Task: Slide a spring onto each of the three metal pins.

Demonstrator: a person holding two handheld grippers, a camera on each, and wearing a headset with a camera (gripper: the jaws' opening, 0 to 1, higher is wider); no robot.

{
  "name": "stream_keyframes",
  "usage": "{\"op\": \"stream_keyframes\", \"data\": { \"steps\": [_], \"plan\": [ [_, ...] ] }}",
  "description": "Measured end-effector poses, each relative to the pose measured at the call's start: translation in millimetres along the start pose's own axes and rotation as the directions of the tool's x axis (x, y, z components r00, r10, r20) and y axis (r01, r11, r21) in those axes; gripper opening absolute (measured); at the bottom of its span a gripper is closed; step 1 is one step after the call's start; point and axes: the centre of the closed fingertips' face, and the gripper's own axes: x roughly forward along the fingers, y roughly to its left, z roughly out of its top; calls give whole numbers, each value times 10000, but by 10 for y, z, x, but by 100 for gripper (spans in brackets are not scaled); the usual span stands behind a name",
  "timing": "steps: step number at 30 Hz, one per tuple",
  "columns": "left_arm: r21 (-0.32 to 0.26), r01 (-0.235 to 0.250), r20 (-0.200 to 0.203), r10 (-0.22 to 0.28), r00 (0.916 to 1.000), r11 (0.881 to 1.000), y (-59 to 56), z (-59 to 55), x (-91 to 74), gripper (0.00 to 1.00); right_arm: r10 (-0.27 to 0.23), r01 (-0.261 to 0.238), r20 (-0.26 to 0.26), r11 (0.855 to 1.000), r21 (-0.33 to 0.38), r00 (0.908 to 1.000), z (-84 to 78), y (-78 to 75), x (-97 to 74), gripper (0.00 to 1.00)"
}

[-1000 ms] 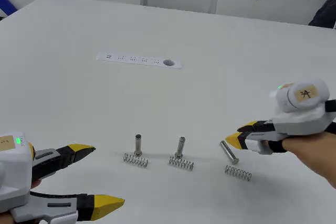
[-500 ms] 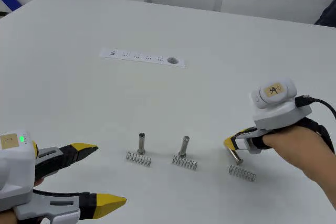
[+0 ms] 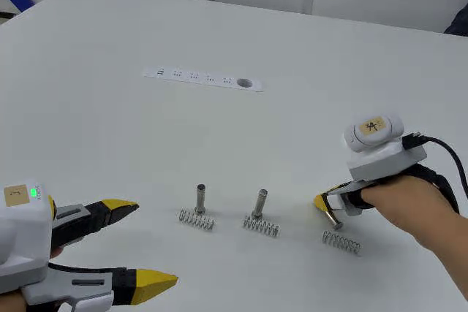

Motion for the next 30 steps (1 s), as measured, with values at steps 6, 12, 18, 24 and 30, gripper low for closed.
{"op": "stream_keyframes", "data": {
  "steps": [6, 12, 18, 24, 30],
  "plan": [
    [15, 2, 13, -2, 10000, 10000, -1, 11, -1, 76, 54, -55, -48, 9999, -130, 10000, -10, 19, -6, 9],
    [95, 23, 50, -23, 10000, 10000, -10, 36, 10, 76, 46, -44, 221, 9999, -90, 9997, -12, 9, -22, 9],
    [174, -8, 129, 5, 9999, 9998, -8, 77, -7, 76, 121, -143, 904, 9996, 240, 9958, 57, 37, -213, 9],
    [230, 6, 196, -10, 9998, 9997, -26, 104, -6, 76, 21, -70, 1437, 9994, 336, 9896, 59, 60, -369, 9],
    [334, 61, 180, -67, 9998, 9994, -51, 121, -4, 76, -109, 49, 1804, 9994, 334, 9835, 33, 88, -478, 9]
  ]
}}
